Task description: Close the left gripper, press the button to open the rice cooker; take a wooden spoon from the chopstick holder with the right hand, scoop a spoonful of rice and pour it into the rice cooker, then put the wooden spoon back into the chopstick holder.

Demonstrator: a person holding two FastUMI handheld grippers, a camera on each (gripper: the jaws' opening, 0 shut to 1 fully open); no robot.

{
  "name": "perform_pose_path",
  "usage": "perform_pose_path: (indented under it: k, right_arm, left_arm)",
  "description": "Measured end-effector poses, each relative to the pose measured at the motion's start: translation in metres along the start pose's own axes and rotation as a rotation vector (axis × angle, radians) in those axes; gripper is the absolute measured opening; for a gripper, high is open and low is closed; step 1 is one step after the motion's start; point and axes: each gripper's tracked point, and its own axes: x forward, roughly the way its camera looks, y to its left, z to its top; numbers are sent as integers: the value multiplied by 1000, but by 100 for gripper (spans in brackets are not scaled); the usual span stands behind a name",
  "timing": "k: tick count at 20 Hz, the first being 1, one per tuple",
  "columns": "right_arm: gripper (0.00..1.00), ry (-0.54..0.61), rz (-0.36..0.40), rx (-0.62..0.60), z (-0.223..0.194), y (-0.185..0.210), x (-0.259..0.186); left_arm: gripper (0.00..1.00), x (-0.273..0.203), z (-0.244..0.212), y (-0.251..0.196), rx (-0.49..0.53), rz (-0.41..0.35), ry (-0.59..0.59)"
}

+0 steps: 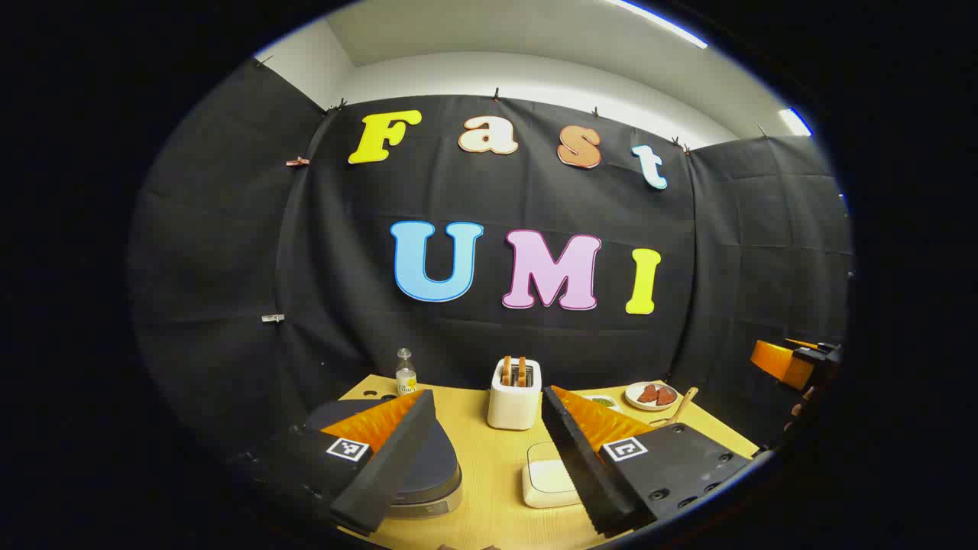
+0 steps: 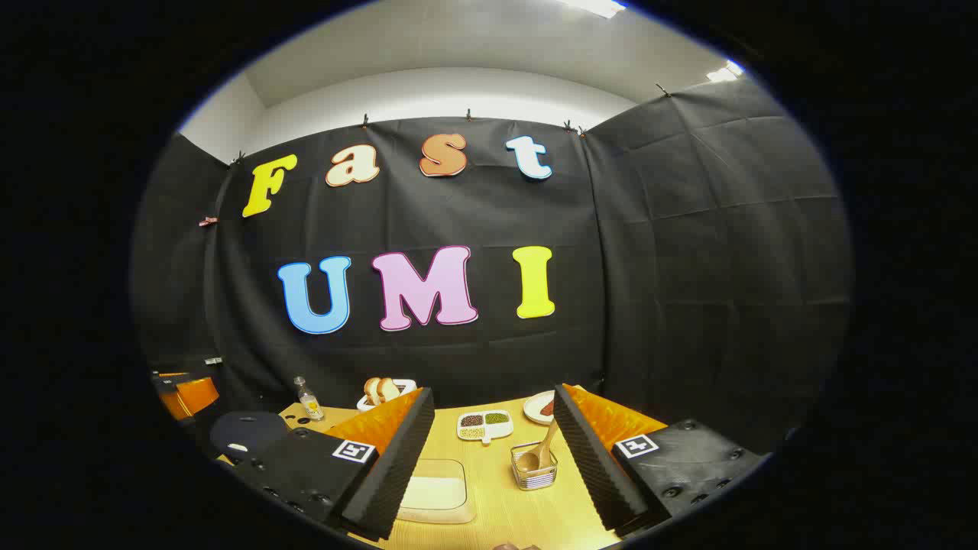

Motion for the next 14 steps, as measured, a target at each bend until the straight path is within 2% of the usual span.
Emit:
perform_pose_path:
  k: [4, 5, 6, 14]
  right_arm:
    - [98, 2, 0, -9, 6, -8, 6]
    - [98, 8, 2, -9, 5, -10, 7]
    - [98, 11, 3, -8, 4, -12, 10]
    - [98, 36, 30, 7, -7, -28, 39]
  left_arm:
    - [95, 1, 8, -1, 13, 18, -16]
    - [92, 2, 9, -1, 15, 21, -14]
    - [95, 4, 10, -4, 13, 18, -13]
    - [95, 21, 10, -31, 30, 21, 5]
